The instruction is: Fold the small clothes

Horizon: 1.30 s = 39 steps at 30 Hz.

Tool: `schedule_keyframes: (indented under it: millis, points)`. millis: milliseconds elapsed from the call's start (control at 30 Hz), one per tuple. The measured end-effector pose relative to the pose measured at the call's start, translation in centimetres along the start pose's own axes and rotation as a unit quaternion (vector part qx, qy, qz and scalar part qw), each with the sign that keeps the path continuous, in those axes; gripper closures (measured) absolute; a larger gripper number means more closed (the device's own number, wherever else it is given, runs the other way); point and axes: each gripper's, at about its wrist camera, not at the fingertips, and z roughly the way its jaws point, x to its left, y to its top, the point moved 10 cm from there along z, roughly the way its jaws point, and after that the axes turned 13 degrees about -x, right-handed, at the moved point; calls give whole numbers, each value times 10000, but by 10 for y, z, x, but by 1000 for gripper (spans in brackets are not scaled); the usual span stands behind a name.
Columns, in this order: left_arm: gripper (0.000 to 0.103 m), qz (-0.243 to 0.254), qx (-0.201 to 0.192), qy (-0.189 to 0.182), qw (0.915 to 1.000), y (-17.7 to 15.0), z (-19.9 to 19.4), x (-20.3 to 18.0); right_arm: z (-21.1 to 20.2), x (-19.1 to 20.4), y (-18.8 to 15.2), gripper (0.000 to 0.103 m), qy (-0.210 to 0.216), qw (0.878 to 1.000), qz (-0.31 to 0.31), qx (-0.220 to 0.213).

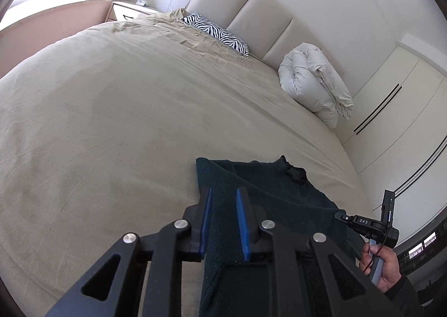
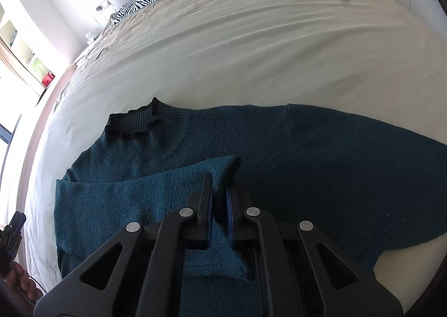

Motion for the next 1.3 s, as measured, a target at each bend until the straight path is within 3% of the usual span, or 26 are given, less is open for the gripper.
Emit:
schedule_keyframes:
  millis: [133,500,667,800,867,900,967,1100,1300]
  points:
    - [84,-69,256,-82,9996,-13,24,-9,4,1,-2,96,-69,9999,-113,17]
    - [84,-129,476,-154,9987,-27,49,-8,17,-16,-11,96,-189,9998,-45,101]
    - [84,-475,605,-415,9962,-27,67,-8,24,-18,-16,96,-42,9998,79,159]
    - [84,-764,845,-299,9930,-29,97,7,25,-23,-18,96,153,9994,288,138]
    - [84,-678,984,-98,9928,-34,112,16,26,-24,-19,95,186,9994,282,121]
    - [85,-668,1044,-76,9923,-36,119,19,26,-24,-20,95,203,9994,275,109]
    - [99,-691,1077,-54,9918,-36,127,23,27,-26,-21,95,234,9993,287,95]
    - [100,-767,1125,-164,9905,-37,131,28,29,-27,-22,95,294,9991,310,67]
    - [100,-292,1209,-225,9920,-49,107,19,24,-30,-24,93,316,9984,453,64]
